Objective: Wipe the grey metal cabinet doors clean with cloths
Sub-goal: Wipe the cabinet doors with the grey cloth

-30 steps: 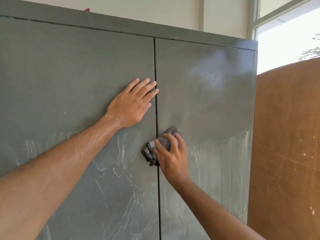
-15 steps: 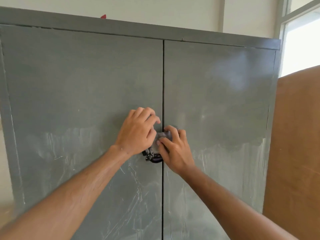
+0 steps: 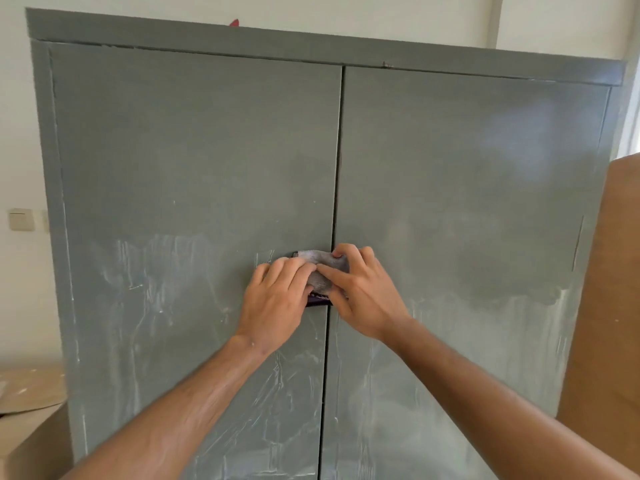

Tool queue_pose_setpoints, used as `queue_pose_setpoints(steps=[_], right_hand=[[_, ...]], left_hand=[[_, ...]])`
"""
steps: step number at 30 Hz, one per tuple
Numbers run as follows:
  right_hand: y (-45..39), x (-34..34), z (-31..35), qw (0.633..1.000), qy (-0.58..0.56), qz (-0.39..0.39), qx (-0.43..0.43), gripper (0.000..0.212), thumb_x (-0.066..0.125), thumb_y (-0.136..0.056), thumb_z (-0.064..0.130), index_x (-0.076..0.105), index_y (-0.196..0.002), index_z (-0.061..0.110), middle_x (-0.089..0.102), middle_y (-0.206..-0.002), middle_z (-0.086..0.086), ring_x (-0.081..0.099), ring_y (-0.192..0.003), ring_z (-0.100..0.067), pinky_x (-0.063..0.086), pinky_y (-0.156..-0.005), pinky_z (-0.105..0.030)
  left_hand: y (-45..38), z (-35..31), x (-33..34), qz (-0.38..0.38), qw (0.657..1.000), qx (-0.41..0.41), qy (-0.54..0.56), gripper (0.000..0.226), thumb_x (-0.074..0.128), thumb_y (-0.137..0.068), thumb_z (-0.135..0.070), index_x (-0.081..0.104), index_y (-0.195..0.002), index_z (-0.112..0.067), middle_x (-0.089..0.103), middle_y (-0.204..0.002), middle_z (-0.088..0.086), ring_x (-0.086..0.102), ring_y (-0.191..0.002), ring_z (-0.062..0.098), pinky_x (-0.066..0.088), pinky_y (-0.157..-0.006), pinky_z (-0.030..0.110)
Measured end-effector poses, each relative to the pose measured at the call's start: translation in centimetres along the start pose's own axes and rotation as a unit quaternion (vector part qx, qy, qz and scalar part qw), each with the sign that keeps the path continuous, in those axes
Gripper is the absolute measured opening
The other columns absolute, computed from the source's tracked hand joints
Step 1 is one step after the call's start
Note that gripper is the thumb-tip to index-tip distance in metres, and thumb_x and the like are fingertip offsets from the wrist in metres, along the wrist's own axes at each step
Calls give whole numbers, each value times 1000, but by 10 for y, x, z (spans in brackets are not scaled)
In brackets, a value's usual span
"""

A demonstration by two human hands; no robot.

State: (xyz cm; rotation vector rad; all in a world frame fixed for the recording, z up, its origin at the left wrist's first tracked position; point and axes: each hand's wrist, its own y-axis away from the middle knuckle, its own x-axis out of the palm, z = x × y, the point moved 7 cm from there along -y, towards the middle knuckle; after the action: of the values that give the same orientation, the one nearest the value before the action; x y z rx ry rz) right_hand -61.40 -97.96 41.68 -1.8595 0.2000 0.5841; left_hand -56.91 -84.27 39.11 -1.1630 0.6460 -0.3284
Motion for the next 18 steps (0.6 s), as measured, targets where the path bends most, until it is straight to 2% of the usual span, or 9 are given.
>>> queue_pose_setpoints(steps=[4,6,8,10,12,15,18], right_hand=[[-17,2,12,998,-40,3,-39,37,63,-98,17,65,-135,12,55,-131,-14,52,-96,-30,53,-85,-39],[-28,3,14,996,-85,-9,-6,34,67,-97,13,66,-131,10,56,-129,-11,55,-103,-28,57,-82,-41],[-35,2,7,986,-156,-18,52,31,69,-95,15,66,-126,11,56,-127,-5,58,-104,-22,57,-82,-42],[-38,-3,-1,973,-219,-27,73,27,70,-94,16,67,-121,11,59,-122,0,62,-92,-17,56,-81,-39],[-39,-16,-11,958,-269,-63,77,21,65,-93,10,70,-113,9,63,-112,-1,63,-82,-16,56,-76,-39],[-44,-32,-31,956,-247,-123,101,24,53,-87,3,71,-102,7,64,-101,-2,59,-75,-15,54,-69,-42],[-57,-42,-42,973,-149,-152,95,23,50,-86,4,69,-99,8,61,-100,-2,52,-86,-20,51,-73,-41]], left_hand=[[-2,25,-15,6,996,-50,-74,41,71,-91,-15,64,-132,-18,61,-116,1,56,-98,27,42,-80,40],[-5,27,-17,7,994,-97,-45,51,74,-86,-4,62,-134,-13,58,-114,4,55,-92,28,46,-77,41],[-13,16,-13,-4,987,-157,28,52,69,-92,-6,55,-142,-5,56,-126,12,56,-104,33,50,-87,44],[-18,0,-4,-12,968,-235,82,47,52,-104,-18,48,-148,-1,47,-144,18,49,-124,35,46,-102,46],[-22,-11,4,-23,946,-302,113,49,42,-108,-27,46,-148,1,38,-155,22,40,-135,39,41,-112,51],[-26,-17,18,-11,937,-338,89,58,39,-108,-32,39,-152,6,23,-165,28,35,-136,43,31,-119,58],[-38,1,22,-9,939,-342,36,65,36,-108,-37,34,-155,8,17,-167,31,37,-133,44,25,-121,62]])
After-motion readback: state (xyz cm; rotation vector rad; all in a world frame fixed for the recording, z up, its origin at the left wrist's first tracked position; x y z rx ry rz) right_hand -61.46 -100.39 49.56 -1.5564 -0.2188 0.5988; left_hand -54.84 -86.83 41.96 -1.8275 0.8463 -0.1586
